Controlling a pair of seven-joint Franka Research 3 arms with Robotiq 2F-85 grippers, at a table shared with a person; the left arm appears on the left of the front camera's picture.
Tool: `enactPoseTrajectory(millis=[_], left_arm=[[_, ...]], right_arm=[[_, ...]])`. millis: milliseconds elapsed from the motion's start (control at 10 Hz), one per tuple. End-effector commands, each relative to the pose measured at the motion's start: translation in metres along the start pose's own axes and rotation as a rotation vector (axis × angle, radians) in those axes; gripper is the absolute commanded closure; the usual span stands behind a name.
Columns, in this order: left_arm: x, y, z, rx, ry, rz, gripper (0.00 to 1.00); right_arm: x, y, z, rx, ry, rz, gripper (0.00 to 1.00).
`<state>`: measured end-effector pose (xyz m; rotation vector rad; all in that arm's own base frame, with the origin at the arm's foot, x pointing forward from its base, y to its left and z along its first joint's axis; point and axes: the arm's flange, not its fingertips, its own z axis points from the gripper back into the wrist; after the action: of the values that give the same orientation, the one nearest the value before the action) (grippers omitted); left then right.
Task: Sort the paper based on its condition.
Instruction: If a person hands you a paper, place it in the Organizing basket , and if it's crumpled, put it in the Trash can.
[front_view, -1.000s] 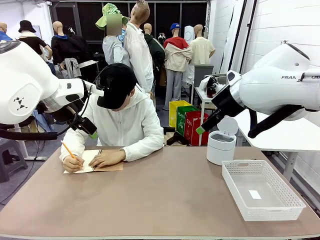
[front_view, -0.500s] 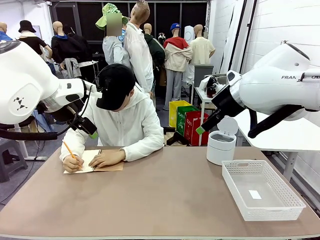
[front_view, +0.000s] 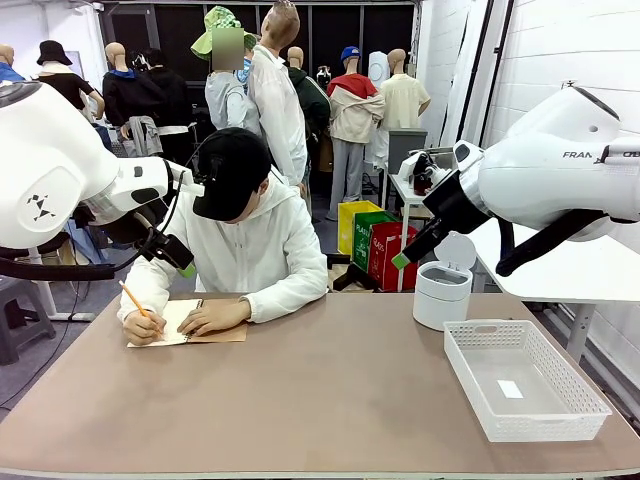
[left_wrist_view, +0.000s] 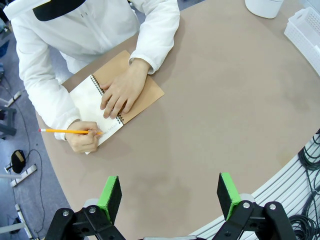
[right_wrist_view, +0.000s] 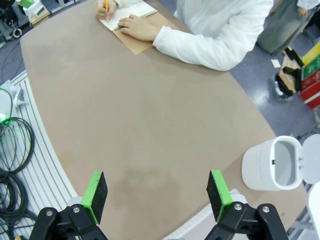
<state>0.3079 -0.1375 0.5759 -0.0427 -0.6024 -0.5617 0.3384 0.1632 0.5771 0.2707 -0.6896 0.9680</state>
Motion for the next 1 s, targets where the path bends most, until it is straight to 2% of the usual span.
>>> enactPoseTrajectory(millis=[0,900], left_arm=[[-0.0002,0.0003,-0.0003,0.000,0.001,-0.001,0.00],[-0.0002,0.0003,-0.0003,0.000,0.001,-0.001,0.00]], right_arm=[[-0.0005,0.0000,0.0001,0.005,0.005,0.004,0.00],[-0.0005,0.0000,0.0001,0.005,0.005,0.004,0.00]])
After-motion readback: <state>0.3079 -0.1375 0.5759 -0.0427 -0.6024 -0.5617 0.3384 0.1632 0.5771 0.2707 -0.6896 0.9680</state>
